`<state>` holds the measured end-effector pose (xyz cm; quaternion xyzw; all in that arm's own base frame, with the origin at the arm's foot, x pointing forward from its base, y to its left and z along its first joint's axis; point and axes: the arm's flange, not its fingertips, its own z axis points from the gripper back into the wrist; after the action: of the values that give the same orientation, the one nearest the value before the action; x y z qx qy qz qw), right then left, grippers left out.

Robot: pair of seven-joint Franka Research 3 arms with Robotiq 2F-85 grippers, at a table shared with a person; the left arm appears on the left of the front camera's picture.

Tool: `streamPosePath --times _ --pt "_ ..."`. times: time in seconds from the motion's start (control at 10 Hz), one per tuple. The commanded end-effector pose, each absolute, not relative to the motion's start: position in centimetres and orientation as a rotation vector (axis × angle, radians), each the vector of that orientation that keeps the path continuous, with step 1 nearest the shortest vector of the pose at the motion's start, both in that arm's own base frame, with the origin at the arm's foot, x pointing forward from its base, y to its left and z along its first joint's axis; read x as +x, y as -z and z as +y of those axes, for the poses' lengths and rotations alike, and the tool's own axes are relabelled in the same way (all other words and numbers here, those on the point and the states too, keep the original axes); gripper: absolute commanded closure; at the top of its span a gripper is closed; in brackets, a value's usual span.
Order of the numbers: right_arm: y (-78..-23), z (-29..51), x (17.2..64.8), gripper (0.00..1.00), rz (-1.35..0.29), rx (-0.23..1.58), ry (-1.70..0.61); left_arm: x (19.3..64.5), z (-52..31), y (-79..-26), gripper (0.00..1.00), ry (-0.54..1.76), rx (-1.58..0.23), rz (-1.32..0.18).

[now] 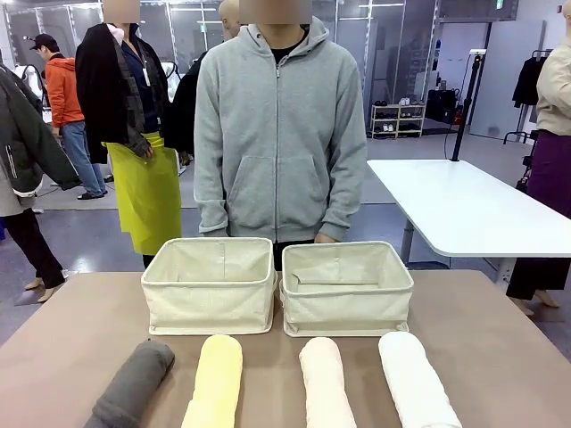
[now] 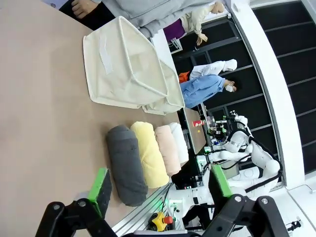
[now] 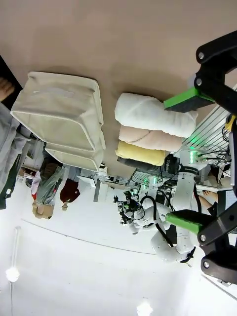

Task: Divide the towels into two baskets.
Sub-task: Pick up one hotel-folded towel and place it in the Fabric basket indicated by the person.

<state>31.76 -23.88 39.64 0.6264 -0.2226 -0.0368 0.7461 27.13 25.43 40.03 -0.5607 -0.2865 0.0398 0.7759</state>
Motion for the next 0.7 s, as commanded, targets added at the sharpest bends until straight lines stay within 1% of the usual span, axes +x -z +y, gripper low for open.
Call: streamPosePath --times 0.0,0.6 --pt "-39.8 -24.05 31.71 0.0 -0.499 1.369 0.08 26.87 25.79 -40.21 0.0 -0.092 -1.226 -0.635" --pt "-39.8 -24.05 31.71 0.0 -0.499 1.369 0.08 26.87 25.79 -40.21 0.0 -0.092 -1.226 -0.635"
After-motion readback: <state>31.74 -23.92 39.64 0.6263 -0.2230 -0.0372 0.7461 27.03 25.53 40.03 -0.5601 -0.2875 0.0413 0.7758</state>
